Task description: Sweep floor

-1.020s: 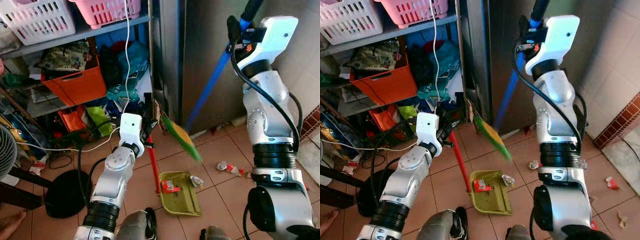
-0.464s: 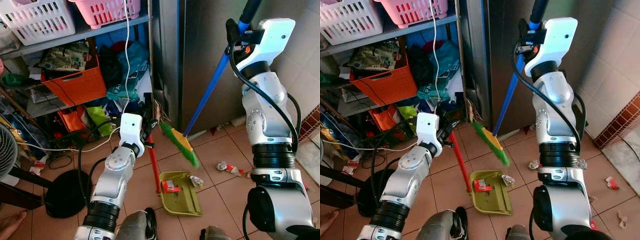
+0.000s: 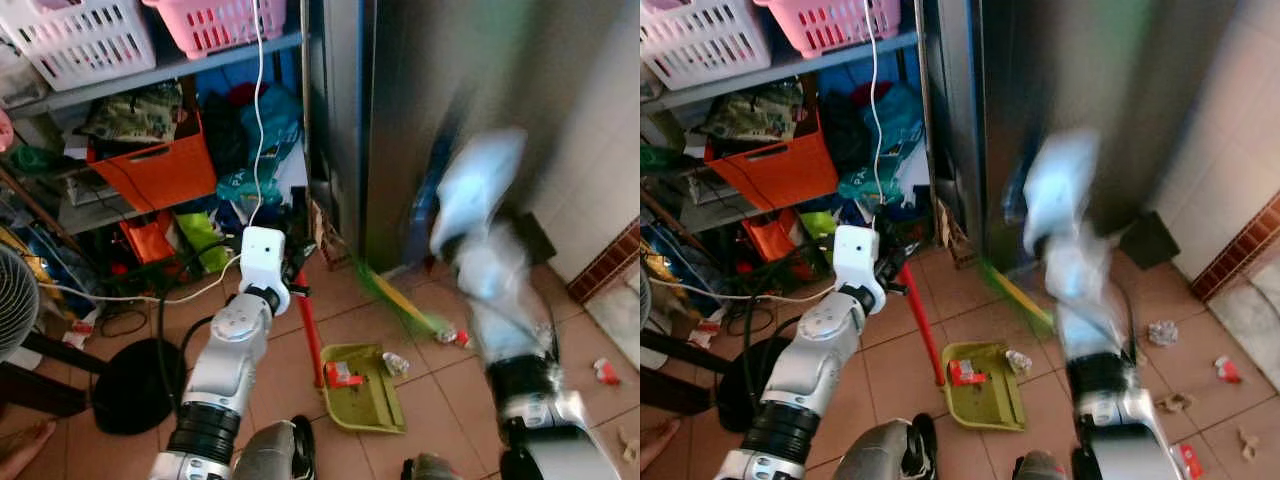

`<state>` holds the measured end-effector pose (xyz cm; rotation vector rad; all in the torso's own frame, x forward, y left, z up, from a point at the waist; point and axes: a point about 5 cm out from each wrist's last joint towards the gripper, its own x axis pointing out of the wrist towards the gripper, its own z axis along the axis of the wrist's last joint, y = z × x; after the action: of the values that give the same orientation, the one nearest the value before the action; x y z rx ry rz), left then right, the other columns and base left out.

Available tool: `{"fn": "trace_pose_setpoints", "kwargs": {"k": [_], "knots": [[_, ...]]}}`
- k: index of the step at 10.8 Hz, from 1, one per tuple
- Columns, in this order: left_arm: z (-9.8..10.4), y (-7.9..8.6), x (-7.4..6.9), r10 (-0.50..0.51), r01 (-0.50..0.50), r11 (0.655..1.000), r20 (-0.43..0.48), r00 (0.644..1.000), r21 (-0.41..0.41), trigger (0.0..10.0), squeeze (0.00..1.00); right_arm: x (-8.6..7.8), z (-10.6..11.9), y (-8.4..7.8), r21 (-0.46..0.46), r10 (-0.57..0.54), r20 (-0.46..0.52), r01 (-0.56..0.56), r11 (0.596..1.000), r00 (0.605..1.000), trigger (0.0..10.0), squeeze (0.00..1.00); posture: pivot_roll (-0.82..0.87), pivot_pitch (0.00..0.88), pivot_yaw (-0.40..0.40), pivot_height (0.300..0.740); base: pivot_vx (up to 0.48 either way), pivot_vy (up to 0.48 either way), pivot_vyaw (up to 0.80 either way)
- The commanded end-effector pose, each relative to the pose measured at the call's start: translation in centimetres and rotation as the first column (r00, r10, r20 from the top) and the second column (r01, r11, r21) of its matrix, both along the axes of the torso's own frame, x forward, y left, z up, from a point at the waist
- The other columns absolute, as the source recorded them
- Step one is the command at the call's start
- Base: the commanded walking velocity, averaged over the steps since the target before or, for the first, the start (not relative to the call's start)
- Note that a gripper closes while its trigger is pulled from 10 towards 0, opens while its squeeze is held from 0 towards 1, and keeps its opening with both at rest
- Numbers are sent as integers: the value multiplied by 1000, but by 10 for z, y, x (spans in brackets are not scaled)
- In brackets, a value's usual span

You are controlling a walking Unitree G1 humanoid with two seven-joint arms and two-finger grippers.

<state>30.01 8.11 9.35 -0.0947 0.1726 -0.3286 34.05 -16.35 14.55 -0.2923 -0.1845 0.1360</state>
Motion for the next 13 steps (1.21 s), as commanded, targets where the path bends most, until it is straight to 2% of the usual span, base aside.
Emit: {"fn": "trace_pose_setpoints", "kwargs": {"k": [1,3,5,8,9,12,13], "knots": [[7,3,2,14,-14,1000,29,999,-11,10000,0,7,40,8,-4,32,175,-32,999,984,10000,0,-68,91,120,740,0,0,0],[7,3,2,14,-14,1000,28,1000,-14,10000,0,5,34,9,-6,32,195,-32,999,980,10000,0,-67,88,120,740,0,0,0],[7,3,2,13,-13,1000,28,1000,-12,10000,0,2,22,6,19,28,149,-31,999,988,10000,0,-68,85,122,740,0,0,0],[7,3,3,11,-11,1000,29,1000,-10,10000,0,-1,11,5,124,11,60,-19,992,998,10000,0,-71,81,124,740,0,0,0],[7,3,4,12,-11,1000,30,999,-10,10000,0,2,7,5,133,18,-17,-16,991,1000,10000,0,-72,82,125,740,0,0,0],[7,4,4,13,-13,1000,31,999,-8,10000,0,10,21,3,279,49,-81,-24,960,995,10000,0,-76,76,125,740,0,0,0],[7,3,5,12,-12,1000,33,999,-9,10000,0,12,29,6,388,95,-105,-47,920,990,10000,0,-77,73,126,740,0,0,0]]}}
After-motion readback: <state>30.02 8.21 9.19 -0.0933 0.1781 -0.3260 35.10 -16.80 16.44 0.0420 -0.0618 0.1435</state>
